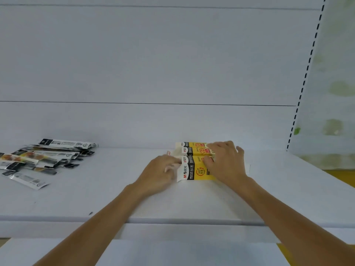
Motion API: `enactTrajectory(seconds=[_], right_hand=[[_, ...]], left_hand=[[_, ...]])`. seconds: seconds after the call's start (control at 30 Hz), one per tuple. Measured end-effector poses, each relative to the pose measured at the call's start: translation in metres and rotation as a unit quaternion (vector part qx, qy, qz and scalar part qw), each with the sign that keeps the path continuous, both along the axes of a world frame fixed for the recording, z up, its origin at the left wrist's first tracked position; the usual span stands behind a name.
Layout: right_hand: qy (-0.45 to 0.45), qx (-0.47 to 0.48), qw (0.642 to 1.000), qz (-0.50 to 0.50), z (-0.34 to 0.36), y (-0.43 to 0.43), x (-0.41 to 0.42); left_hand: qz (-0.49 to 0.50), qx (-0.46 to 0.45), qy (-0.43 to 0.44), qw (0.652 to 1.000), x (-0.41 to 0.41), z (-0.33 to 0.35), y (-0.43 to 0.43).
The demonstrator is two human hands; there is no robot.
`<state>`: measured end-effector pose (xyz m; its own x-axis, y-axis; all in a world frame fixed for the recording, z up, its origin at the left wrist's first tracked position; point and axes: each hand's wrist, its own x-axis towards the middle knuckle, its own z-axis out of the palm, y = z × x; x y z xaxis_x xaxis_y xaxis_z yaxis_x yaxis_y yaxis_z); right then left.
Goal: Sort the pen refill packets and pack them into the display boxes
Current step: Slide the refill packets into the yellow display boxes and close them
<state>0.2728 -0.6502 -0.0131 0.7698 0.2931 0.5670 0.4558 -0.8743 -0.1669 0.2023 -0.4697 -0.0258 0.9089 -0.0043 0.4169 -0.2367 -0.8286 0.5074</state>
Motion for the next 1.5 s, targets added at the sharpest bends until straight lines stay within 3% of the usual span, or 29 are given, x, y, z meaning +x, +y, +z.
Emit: enactTrajectory(seconds=[0.13,0.27,0.43,0.63,0.9,1.07,1.17,1.27,1.4,1.5], right_hand=[[-0.047,-0.002,0.996,0.082,0.038,0.044,-0.005],[-0.092,0.01,0.987,0.135,0.075,0.121,-0.011],[-0.098,0.036,0.971,0.215,0.098,0.236,-0.043],[-0.076,0.018,0.944,0.322,0.076,0.37,-0.095],[-0.012,0.027,0.954,0.298,0.058,0.486,-0.112],[-0.008,0.069,0.974,0.214,0.063,0.472,-0.092],[0.022,0.07,0.98,0.186,0.051,0.445,-0.083],[0.066,-0.001,0.978,0.198,0.033,0.427,-0.085],[0.184,-0.15,0.937,0.257,0.013,0.433,-0.104],[0.151,-0.197,0.929,0.275,0.002,0.444,-0.108]], left_hand=[[0.06,0.065,-0.046,0.995,-0.009,0.023,0.048],[0.158,0.132,-0.035,0.978,-0.049,0.028,0.116],[0.27,0.106,-0.041,0.956,-0.128,0.019,0.206],[0.358,0.071,-0.045,0.93,-0.19,0.017,0.306],[0.292,0.082,-0.023,0.952,-0.191,0.03,0.443],[0.178,0.085,-0.015,0.98,-0.155,0.029,0.482],[0.128,0.111,0.056,0.984,-0.134,0.01,0.487],[0.105,0.142,0.127,0.976,-0.12,-0.004,0.487],[0.138,0.287,0.074,0.945,-0.112,-0.001,0.487],[0.149,0.193,0.063,0.968,-0.112,0.003,0.487]])
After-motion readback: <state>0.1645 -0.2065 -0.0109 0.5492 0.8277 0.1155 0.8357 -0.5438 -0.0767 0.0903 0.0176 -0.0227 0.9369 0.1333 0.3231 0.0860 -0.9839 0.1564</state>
